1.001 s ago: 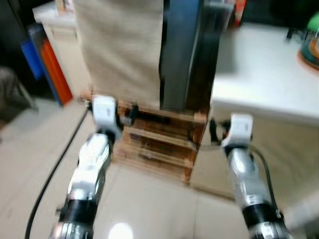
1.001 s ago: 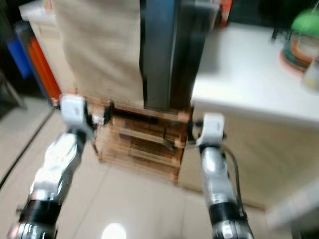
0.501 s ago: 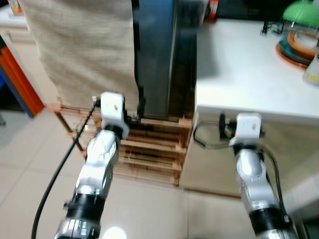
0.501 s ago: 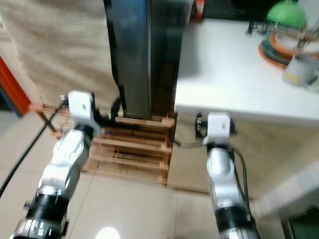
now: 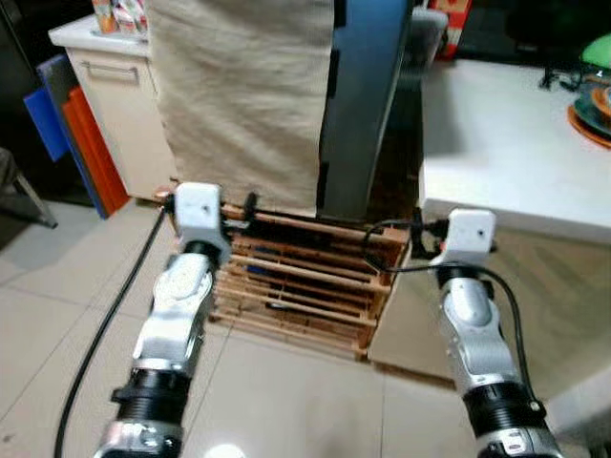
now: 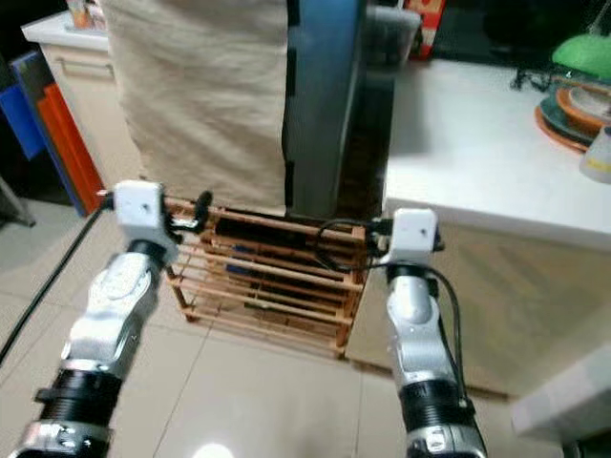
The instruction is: Restocking fridge
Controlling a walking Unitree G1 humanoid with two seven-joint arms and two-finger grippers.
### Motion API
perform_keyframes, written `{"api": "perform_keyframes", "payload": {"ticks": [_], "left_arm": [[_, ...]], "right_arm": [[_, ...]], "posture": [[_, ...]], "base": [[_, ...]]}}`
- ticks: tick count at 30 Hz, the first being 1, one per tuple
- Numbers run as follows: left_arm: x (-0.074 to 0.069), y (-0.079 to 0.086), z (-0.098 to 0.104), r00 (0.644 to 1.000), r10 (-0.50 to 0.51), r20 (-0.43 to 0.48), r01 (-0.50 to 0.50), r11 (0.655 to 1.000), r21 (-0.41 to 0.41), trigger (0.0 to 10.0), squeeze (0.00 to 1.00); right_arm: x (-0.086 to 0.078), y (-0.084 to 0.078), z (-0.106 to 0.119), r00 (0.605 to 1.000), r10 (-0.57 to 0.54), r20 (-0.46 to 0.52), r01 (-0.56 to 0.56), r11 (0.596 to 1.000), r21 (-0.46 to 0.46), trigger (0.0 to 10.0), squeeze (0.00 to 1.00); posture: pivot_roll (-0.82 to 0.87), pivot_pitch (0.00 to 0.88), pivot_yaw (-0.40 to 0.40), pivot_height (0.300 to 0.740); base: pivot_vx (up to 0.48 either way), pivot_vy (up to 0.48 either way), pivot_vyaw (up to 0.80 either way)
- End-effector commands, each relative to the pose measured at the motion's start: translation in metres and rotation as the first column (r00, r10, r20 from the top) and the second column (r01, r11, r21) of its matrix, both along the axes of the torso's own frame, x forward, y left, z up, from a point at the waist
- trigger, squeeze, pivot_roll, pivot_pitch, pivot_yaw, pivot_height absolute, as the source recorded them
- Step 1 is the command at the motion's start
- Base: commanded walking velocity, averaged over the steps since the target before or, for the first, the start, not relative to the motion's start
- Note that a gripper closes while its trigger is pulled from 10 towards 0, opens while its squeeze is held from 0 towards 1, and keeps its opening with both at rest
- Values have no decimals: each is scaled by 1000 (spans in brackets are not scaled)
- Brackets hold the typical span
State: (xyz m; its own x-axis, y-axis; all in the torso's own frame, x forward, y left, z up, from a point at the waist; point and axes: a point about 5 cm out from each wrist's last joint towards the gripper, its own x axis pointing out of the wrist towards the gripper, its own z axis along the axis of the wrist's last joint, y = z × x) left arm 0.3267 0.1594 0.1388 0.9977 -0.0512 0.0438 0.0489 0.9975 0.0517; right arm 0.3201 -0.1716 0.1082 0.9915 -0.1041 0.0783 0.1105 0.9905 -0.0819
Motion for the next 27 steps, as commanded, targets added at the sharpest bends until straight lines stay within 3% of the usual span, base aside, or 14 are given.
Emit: {"api": "perform_keyframes", "payload": {"ticks": [1,13,27], "left_arm": [[3,-9,0,1000,-23,-9,23,1000,-15,10000,0],[5,-7,2,1000,-13,7,14,1000,-8,10000,0],[6,-1,-3,1000,6,-15,-6,1000,24,10000,0]], "right_arm": [[1,-7,-5,999,-9,-34,9,1000,-4,10000,0],[5,1,-10,997,42,-71,-42,999,0,10000,0],[6,12,-14,994,84,-68,-83,996,8,10000,0]], "posture": [[-64,0,-9,740],[-52,0,-24,740],[-43,0,-11,740]], "base": [[0,476,0],[0,480,-711],[0,480,0]]}}
